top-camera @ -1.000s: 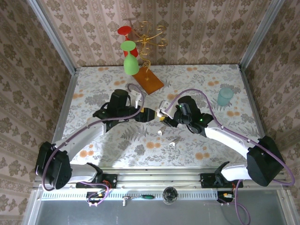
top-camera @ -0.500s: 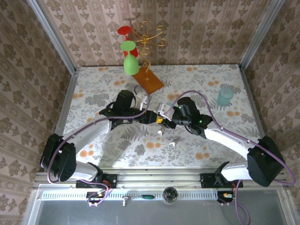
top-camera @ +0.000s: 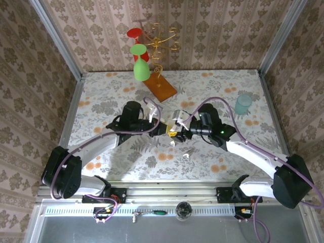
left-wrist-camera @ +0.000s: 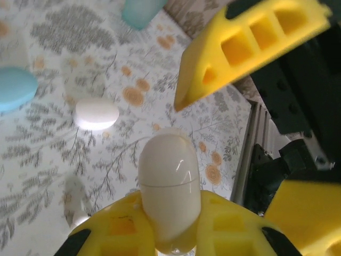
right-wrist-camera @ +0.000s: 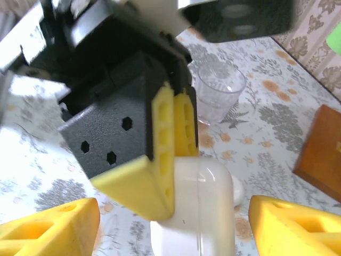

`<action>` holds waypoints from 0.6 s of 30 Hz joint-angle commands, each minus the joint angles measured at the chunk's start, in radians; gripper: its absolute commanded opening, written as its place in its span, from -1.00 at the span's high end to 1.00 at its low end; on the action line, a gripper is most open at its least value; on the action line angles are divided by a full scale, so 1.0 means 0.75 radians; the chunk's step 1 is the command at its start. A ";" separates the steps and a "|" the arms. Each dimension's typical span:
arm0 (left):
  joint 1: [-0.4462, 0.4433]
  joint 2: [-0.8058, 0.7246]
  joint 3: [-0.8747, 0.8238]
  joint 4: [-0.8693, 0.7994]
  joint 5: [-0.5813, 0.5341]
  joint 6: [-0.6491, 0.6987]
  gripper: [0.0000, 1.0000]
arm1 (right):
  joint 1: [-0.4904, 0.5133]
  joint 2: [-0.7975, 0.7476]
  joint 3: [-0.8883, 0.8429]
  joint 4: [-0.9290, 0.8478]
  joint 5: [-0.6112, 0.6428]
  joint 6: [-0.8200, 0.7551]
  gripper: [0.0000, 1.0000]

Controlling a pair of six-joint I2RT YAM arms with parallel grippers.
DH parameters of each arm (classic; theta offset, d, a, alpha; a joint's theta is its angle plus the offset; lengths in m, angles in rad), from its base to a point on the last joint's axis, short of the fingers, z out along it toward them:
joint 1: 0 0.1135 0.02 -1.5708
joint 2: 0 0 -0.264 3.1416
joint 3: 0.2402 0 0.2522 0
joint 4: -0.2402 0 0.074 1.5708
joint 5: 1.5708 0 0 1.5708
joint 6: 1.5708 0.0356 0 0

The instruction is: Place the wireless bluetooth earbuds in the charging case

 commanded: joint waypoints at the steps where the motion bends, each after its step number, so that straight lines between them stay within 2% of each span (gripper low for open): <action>1: 0.018 -0.066 -0.131 0.484 0.149 0.108 1.00 | -0.090 -0.073 -0.030 0.080 -0.330 0.195 -0.53; 4: 0.018 -0.082 -0.215 0.797 0.191 0.077 1.00 | -0.159 -0.083 -0.010 0.082 -0.466 0.376 -0.52; 6: 0.015 -0.074 -0.232 0.908 0.217 0.064 1.00 | -0.185 -0.079 0.008 0.074 -0.526 0.471 -0.48; 11: 0.002 -0.042 -0.257 1.088 0.260 0.037 1.00 | -0.197 -0.031 0.064 0.046 -0.608 0.575 -0.35; 16: -0.012 -0.009 -0.274 1.219 0.327 0.023 1.00 | -0.199 0.005 0.077 0.109 -0.650 0.653 -0.04; 18: -0.009 -0.010 -0.291 1.225 0.332 0.047 1.00 | -0.202 0.002 0.071 0.159 -0.665 0.689 0.03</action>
